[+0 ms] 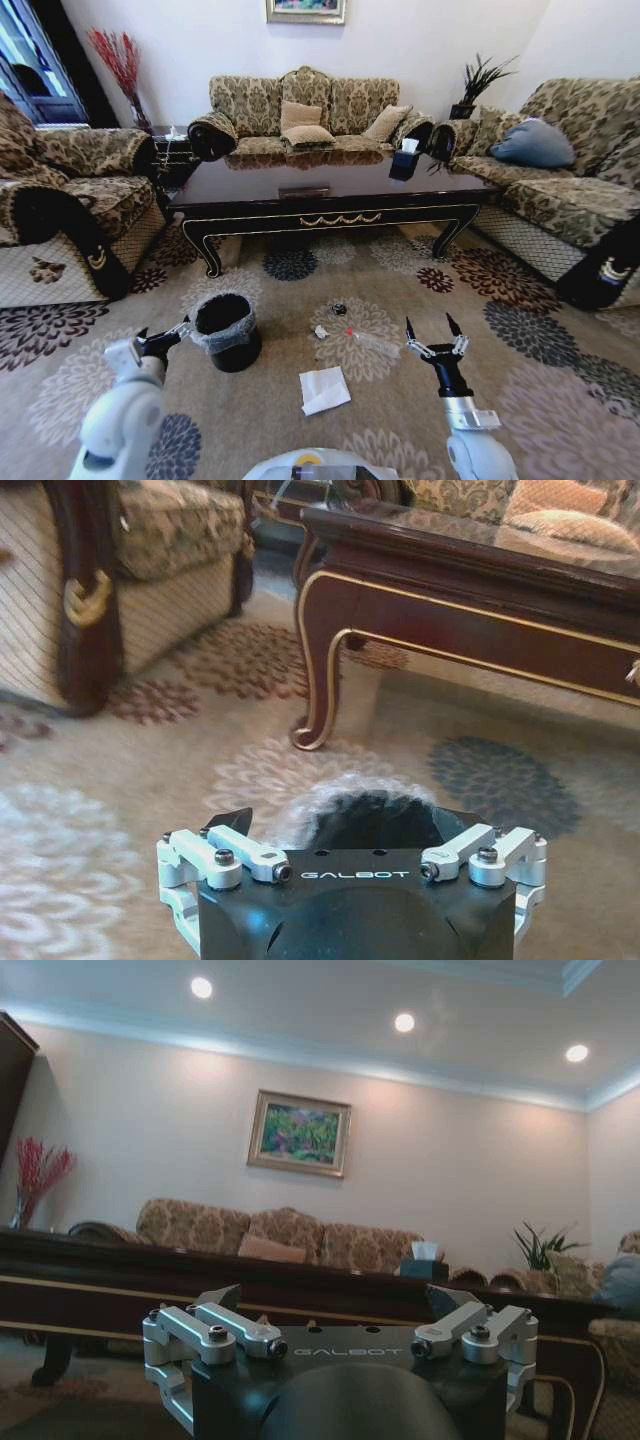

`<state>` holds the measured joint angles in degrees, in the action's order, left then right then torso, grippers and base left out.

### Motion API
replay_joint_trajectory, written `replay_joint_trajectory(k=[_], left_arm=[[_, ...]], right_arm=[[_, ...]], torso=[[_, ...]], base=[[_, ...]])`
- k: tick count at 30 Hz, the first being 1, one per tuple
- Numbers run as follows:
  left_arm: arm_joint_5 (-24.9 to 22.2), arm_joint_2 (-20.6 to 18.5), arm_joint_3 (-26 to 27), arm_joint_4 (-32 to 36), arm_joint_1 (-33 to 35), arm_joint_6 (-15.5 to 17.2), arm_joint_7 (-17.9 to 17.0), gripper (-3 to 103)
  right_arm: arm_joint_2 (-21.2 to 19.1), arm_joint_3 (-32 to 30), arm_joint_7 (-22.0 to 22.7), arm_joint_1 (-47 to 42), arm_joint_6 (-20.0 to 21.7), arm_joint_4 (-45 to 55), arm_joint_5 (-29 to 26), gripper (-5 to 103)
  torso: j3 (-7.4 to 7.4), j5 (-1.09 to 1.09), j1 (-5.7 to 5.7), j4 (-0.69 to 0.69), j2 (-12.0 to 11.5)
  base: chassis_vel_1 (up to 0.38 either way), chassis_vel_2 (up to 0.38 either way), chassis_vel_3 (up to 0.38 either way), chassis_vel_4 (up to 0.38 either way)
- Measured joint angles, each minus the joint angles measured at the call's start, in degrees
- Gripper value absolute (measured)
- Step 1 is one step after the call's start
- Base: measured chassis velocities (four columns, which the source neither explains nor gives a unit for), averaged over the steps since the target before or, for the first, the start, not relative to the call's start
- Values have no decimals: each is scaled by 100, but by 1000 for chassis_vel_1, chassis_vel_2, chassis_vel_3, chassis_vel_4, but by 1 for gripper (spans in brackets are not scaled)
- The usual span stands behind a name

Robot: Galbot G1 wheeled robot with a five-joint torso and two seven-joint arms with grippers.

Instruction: Move to the front of the table and pick up the trash from the floor, then place it into the trash bin.

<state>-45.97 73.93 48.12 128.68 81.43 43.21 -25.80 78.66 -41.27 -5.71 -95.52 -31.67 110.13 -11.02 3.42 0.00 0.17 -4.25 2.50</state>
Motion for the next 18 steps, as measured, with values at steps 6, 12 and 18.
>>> replay_joint_trajectory(k=[6, 12, 18], left_arm=[[-6, -10, -140, -879, -430, -11, 126, 100], [89, -21, -202, -1384, -676, -38, 165, 100], [112, -96, -267, -2061, -1117, -69, 305, 100]], right_arm=[[0, 70, 122, -27, 112, -94, 168, 100], [21, 152, 134, -12, 272, -136, 215, 100], [52, 183, 165, 15, 319, -192, 311, 100]], torso=[[0, -2, 0, 0, 0], [0, 0, 0, 1, 0], [0, 1, 1, 0, 0]], base=[[0, 0, 0, 0], [0, 0, 0, 0], [0, 0, 0, 0]])
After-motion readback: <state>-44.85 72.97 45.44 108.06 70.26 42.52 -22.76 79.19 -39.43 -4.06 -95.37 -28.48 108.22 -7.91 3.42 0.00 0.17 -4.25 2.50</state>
